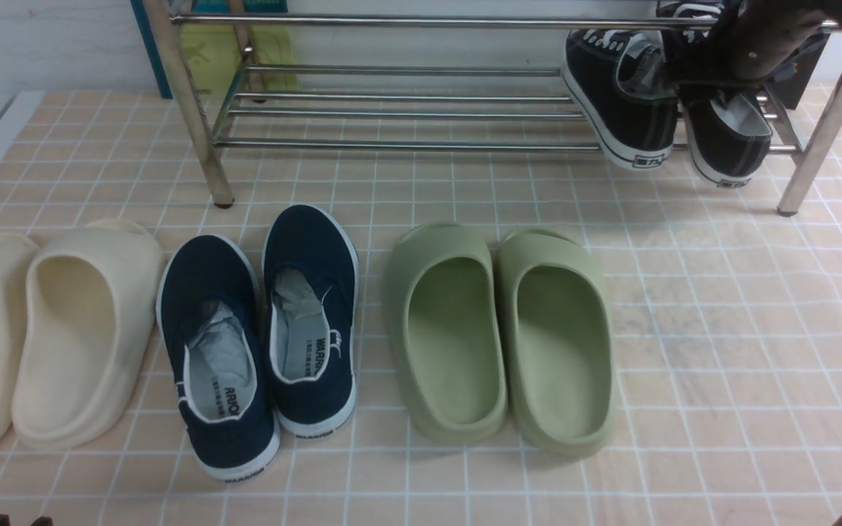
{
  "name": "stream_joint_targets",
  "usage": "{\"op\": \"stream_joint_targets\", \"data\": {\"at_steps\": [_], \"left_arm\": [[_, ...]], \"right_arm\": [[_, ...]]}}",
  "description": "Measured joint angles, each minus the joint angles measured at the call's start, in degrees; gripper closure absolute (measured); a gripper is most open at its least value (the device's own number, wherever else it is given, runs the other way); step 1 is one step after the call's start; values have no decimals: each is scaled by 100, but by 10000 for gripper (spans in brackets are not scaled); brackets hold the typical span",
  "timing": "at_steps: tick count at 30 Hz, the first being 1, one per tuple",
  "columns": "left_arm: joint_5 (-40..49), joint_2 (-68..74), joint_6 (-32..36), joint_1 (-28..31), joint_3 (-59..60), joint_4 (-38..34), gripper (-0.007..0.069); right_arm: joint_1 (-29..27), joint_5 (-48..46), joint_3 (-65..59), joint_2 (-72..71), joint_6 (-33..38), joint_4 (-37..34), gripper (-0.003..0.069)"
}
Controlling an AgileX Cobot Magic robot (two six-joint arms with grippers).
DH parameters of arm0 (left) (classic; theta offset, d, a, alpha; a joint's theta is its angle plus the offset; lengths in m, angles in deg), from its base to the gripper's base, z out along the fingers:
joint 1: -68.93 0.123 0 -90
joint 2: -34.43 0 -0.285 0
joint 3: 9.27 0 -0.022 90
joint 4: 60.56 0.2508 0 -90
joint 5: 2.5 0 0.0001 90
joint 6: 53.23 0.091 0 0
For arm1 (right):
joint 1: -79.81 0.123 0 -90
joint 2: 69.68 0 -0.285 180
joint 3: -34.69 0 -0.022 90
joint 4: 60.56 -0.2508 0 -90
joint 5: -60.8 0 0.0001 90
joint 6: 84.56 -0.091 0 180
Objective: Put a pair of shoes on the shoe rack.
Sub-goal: Use the right arm to put a shoe into the shoe rack
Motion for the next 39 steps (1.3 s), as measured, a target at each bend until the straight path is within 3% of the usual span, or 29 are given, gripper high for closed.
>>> {"op": "stream_joint_targets", "data": {"at_steps": [5,11,16,23,33,39], "left_arm": [[0,0,0,0,0,0,385],[0,0,0,0,0,0,385],[0,0,0,0,0,0,385],[0,0,0,0,0,0,385],[0,0,0,0,0,0,385],[0,0,0,0,0,0,385]], "right_arm": [[-7,-665,38,-422,381,65,197],[-139,-1449,39,-446,457,-49,373],[-279,-1581,39,-446,399,-114,527],[-560,-1585,45,-261,399,-227,668],[-721,-1512,63,163,409,-753,676],[-811,-1420,66,156,729,-1472,673]]}}
